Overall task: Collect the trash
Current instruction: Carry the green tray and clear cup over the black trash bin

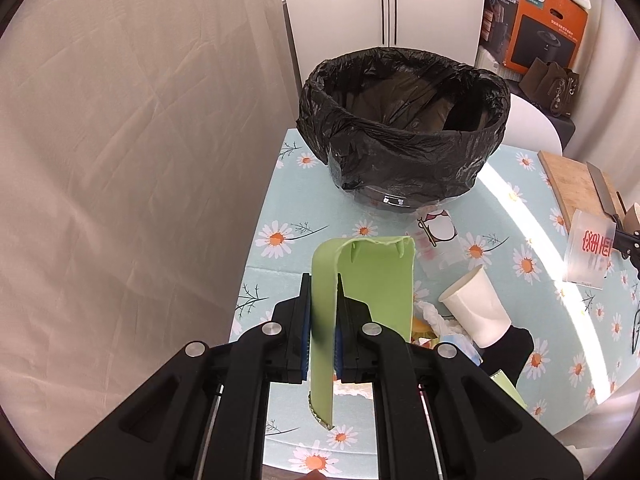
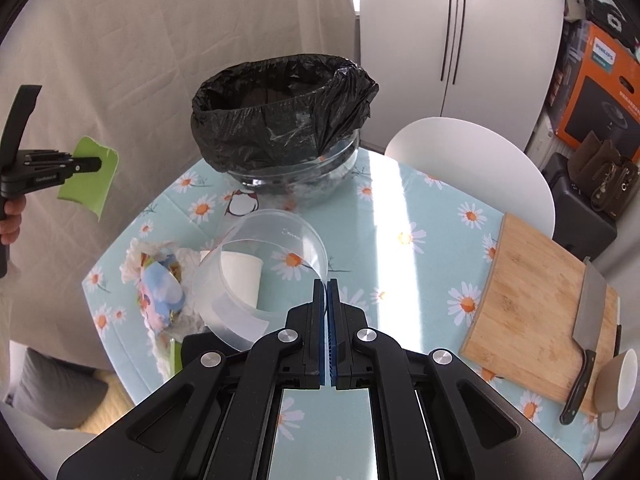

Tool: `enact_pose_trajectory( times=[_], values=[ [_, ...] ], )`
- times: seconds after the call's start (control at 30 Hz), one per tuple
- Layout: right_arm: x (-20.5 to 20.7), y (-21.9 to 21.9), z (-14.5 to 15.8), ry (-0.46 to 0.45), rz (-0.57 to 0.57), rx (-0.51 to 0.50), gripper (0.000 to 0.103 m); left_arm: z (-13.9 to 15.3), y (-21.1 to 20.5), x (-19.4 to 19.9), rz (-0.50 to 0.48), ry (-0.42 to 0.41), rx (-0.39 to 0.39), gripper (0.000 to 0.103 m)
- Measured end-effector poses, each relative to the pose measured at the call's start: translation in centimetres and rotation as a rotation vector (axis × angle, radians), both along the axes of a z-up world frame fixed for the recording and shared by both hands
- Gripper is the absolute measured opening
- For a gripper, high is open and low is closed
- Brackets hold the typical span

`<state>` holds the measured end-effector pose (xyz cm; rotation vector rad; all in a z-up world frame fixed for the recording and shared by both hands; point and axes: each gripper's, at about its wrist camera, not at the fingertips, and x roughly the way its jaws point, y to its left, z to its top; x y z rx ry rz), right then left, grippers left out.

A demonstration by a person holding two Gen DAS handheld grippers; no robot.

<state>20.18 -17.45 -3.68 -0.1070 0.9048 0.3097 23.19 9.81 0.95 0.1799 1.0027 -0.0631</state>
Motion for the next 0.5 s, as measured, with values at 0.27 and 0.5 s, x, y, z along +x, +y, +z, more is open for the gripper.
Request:
enact_pose_trajectory(
  times=[0.27, 0.5],
  values=[
    [-2.4, -0.7, 1.4, -0.04, -0.026, -0.002, 0.001, 1.6, -1.3, -1.6, -0.038, -0.032, 0.003, 0.009],
    [-4.3, -1.4, 2.4, -0.071, -0.054, 0.0, 0.001, 2.8, -2.7, -2.3, -0.068, -0.056, 0.0, 0.009]
  ],
)
